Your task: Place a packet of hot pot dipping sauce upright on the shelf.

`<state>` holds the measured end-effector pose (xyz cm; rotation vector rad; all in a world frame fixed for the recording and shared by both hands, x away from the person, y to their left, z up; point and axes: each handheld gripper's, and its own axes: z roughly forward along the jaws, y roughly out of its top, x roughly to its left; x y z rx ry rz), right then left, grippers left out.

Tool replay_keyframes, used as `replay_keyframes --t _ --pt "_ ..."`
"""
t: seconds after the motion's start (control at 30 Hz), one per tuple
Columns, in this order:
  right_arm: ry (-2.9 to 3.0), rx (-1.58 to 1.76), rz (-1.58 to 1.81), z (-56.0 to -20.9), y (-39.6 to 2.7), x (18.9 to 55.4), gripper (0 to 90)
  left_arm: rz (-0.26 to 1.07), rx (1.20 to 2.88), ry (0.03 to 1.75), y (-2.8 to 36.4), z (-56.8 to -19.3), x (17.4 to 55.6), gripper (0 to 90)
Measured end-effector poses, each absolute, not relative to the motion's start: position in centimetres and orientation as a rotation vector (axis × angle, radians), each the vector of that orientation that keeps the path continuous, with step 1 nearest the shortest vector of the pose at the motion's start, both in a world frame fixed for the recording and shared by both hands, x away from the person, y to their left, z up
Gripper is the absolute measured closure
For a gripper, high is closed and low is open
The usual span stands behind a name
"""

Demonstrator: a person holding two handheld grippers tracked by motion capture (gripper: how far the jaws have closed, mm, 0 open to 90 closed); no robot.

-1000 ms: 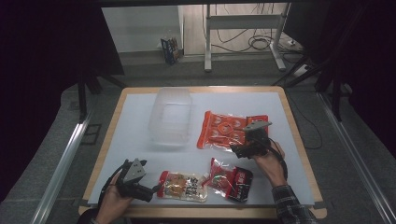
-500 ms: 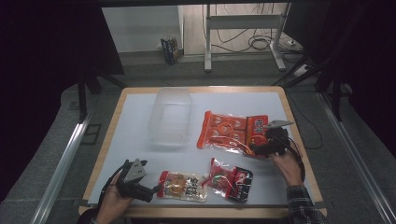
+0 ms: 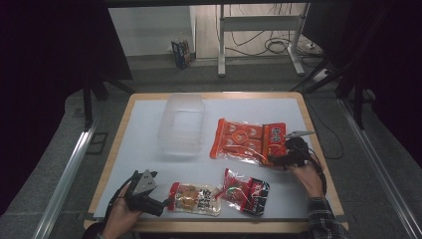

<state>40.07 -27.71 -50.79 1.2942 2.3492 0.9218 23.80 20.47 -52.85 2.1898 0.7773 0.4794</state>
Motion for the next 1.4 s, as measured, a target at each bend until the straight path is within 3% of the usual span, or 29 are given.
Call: replay_keyframes --t 0.33,0.7,0.87,1.17,1.4 --pt "2.388 1.294 0.980 -51.1 -26.2 40.4 7.3 0.481 2.198 0.770 20.4 -52.9 23.8 0.0" --pt "2.327 1.357 0.972 -50.6 -25.2 41.5 42.9 0.482 2.202 0.773 20.3 -52.9 23.9 0.0" --pt "2.315 1.390 0.938 -50.6 -25.3 42.0 51.6 0.483 2.205 0.773 20.3 -53.0 23.9 0.0" --pt "2.272 1.494 0.907 -50.8 -24.9 43.7 84.4 0.478 2.200 0.779 20.4 -53.0 23.9 0.0" --pt "2.247 1.451 0.914 -49.5 -24.5 43.5 88.2 0.482 2.194 0.781 20.5 -53.0 23.9 0.0"
